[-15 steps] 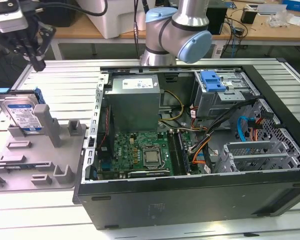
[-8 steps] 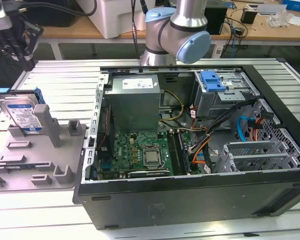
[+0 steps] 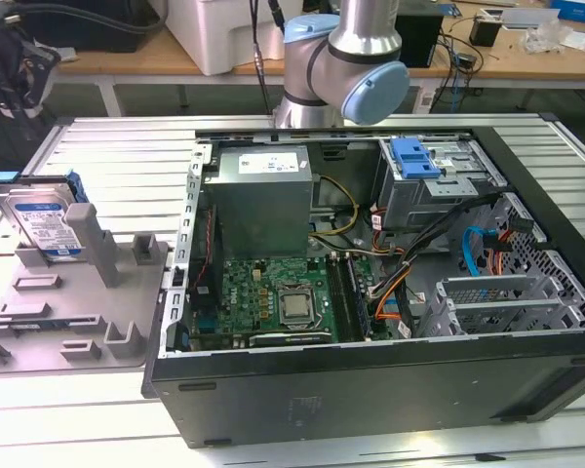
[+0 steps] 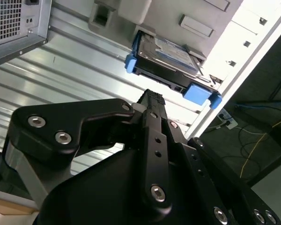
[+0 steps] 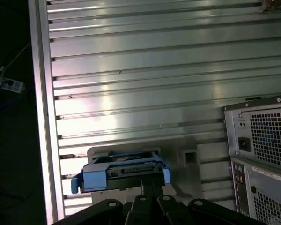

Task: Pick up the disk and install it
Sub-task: 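Reach for the disk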

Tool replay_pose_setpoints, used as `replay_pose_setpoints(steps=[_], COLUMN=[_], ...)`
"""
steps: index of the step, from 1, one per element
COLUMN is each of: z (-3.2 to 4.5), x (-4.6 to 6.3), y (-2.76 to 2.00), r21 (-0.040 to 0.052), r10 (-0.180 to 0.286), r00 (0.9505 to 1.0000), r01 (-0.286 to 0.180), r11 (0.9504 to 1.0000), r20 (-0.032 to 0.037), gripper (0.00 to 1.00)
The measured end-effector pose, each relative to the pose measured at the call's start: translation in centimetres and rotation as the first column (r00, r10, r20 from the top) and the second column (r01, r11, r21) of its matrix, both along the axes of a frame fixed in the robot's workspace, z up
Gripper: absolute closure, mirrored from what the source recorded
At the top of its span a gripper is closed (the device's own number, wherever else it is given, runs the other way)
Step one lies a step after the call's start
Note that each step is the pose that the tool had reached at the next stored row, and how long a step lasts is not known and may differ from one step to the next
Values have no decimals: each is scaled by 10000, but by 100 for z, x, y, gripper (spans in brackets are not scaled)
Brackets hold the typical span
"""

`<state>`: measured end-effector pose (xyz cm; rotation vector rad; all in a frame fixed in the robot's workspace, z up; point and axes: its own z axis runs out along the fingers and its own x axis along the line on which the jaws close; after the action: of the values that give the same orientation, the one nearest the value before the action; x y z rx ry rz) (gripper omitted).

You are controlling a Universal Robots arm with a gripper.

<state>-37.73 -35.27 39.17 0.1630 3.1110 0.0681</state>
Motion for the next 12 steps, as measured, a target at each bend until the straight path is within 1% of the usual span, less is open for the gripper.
replay_pose_setpoints(steps=[1,3,5,6,7,9,12], z=[-2,-5,-7,-9,-10,-11,-10], x=[-50,-186,-247,-306,-343,-392,-394], y=[3,10,13,16,18,23,23], r21=[1,1,0,0,0,1,1], r10=[-10,-37,-51,-64,-71,-85,-82], r00=[10000,10000,10000,10000,10000,10000,10000], r01=[10,37,51,64,71,85,82], r11=[10000,10000,10000,10000,10000,10000,10000], r20=[1,1,0,0,0,1,2], gripper=[89,89,89,89,89,89,89])
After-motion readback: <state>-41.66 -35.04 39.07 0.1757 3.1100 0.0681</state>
